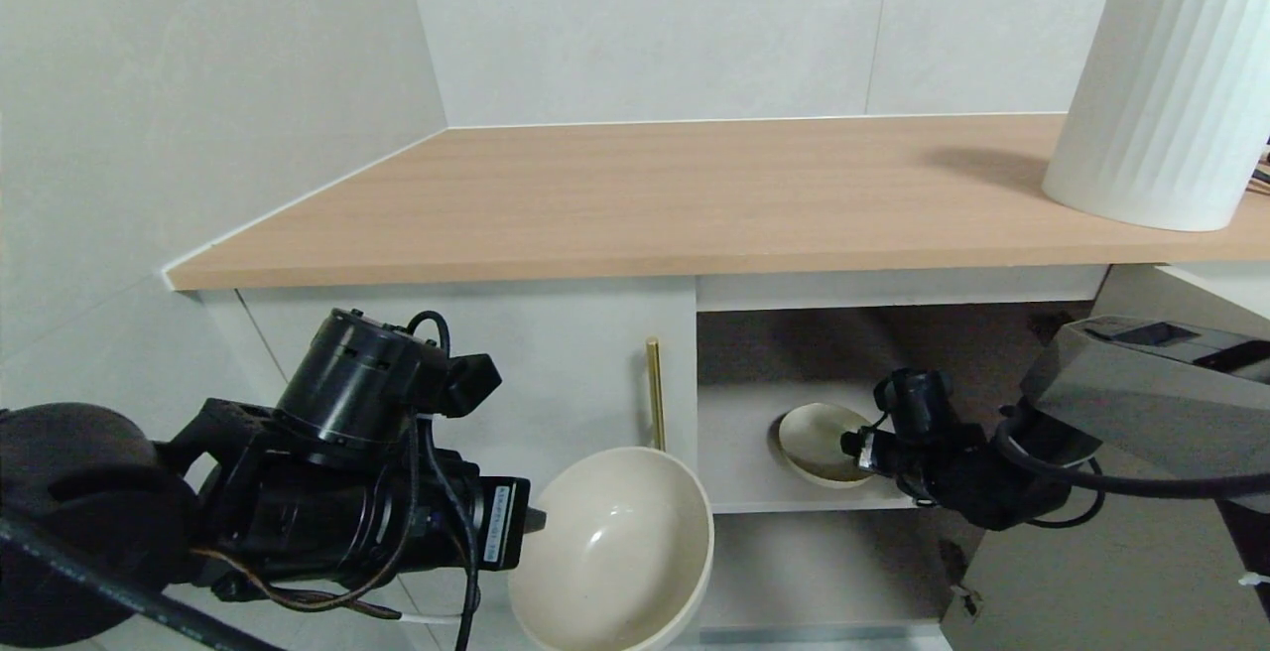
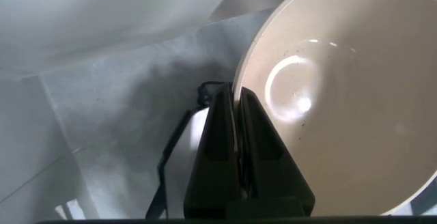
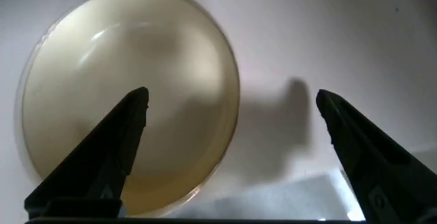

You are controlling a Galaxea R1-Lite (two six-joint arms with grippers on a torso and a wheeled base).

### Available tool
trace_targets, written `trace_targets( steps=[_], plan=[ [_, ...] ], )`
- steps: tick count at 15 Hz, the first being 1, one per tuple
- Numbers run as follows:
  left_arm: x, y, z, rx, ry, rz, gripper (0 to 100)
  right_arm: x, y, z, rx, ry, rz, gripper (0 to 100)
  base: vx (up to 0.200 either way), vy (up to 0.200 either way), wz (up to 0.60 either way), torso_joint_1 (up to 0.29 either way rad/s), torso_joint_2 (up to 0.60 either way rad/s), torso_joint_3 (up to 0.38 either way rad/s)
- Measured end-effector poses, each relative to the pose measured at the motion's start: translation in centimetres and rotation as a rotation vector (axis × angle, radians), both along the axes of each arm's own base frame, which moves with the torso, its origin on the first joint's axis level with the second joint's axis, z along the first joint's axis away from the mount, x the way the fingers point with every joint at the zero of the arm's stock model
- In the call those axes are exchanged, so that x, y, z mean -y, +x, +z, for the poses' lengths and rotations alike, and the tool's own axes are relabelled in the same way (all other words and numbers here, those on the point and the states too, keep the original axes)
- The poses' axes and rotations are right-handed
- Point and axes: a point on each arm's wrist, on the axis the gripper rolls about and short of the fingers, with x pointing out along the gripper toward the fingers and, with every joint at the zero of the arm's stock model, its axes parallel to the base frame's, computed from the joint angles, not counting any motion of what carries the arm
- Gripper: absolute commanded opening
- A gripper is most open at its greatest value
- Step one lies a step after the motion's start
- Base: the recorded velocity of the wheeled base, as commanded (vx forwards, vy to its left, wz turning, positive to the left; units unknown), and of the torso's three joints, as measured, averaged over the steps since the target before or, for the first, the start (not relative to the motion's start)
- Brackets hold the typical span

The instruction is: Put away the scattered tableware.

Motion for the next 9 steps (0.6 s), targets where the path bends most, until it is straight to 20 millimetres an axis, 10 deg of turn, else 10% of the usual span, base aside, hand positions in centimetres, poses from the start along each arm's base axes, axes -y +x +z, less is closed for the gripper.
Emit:
trace_targets(
  steps=[9],
  plan=[
    [5.6, 0.7, -2.2, -0.026, 0.086, -0.020, 0, -5.1, -10.2, 9.2, -0.018, 0.039, 0.392, 100, 0.000, 0.000, 0.00, 0.000, 0.00, 0.000]
  ],
)
